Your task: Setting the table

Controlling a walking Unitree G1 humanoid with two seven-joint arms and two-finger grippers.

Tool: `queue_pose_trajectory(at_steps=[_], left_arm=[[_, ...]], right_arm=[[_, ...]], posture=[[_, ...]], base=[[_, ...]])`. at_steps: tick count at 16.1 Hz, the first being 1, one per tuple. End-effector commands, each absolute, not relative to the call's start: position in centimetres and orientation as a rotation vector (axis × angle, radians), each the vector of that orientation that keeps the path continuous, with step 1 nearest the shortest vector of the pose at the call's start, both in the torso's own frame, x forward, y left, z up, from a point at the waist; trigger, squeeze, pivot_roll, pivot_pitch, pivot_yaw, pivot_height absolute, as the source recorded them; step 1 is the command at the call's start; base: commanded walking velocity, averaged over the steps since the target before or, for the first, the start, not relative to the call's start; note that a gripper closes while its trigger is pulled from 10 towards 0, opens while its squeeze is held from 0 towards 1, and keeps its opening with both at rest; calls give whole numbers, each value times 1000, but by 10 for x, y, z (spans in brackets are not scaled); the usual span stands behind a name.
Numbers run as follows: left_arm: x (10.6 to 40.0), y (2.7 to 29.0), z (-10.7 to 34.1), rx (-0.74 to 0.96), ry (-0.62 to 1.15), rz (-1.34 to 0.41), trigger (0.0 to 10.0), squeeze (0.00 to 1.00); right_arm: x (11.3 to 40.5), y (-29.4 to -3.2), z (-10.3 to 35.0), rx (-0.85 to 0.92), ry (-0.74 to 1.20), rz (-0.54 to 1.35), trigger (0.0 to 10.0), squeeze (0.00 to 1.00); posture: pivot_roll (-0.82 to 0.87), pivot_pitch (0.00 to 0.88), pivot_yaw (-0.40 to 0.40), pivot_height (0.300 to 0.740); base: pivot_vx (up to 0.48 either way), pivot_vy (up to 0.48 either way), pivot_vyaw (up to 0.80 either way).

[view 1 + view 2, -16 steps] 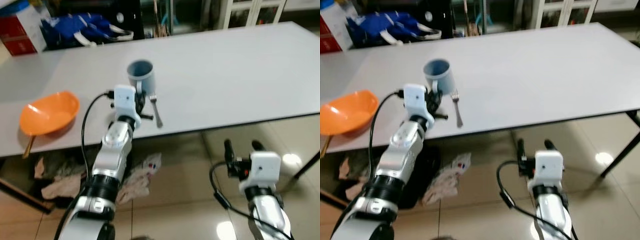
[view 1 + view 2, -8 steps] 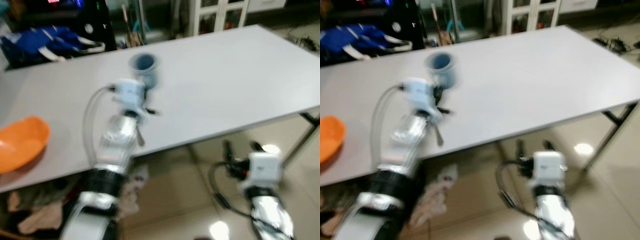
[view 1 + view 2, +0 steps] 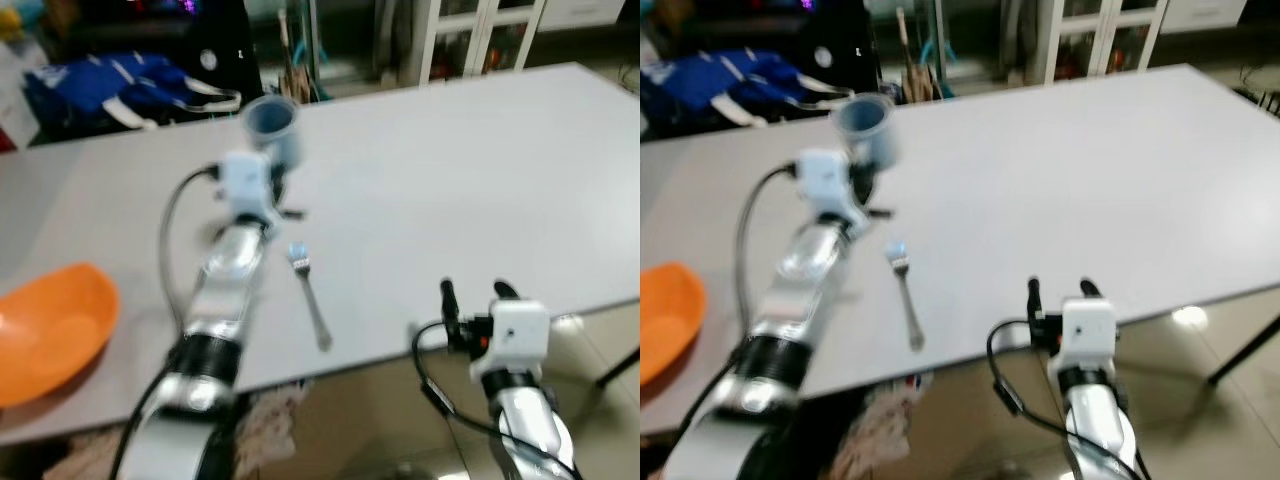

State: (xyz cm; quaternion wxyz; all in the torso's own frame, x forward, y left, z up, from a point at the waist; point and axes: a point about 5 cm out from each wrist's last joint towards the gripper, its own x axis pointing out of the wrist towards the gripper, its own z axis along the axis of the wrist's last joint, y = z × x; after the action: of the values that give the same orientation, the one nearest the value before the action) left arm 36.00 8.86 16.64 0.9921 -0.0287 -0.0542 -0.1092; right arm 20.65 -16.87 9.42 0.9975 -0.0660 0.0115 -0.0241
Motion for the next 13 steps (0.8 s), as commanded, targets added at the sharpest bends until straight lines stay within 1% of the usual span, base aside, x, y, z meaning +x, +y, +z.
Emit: queue_pose_trajectory(at_steps=[1,4,6,11,13], left_arm=[[365,95,164,-32,-94,-181,0,0],[377,91,161,-31,-37,-152,0,0],[380,91,159,-17,-22,-136,0,0],[378,80,135,-62,87,-155,0,0],[378,79,131,-60,104,-159,0,0]], right_arm=[[208,-165,96,-123,22,-35,10000,0],[205,-165,96,-127,27,-29,10000,0],[201,-168,97,-133,32,-36,10000,0],[195,-168,95,-134,49,-42,10000,0],[194,-167,95,-133,52,-41,10000,0]], posture=[[-63,0,85,740],[-86,0,88,740],[-99,0,91,740],[-109,0,94,740],[-109,0,95,740]], base=[[0,0,0],[0,0,0],[0,0,0],[0,0,0],[0,0,0]])
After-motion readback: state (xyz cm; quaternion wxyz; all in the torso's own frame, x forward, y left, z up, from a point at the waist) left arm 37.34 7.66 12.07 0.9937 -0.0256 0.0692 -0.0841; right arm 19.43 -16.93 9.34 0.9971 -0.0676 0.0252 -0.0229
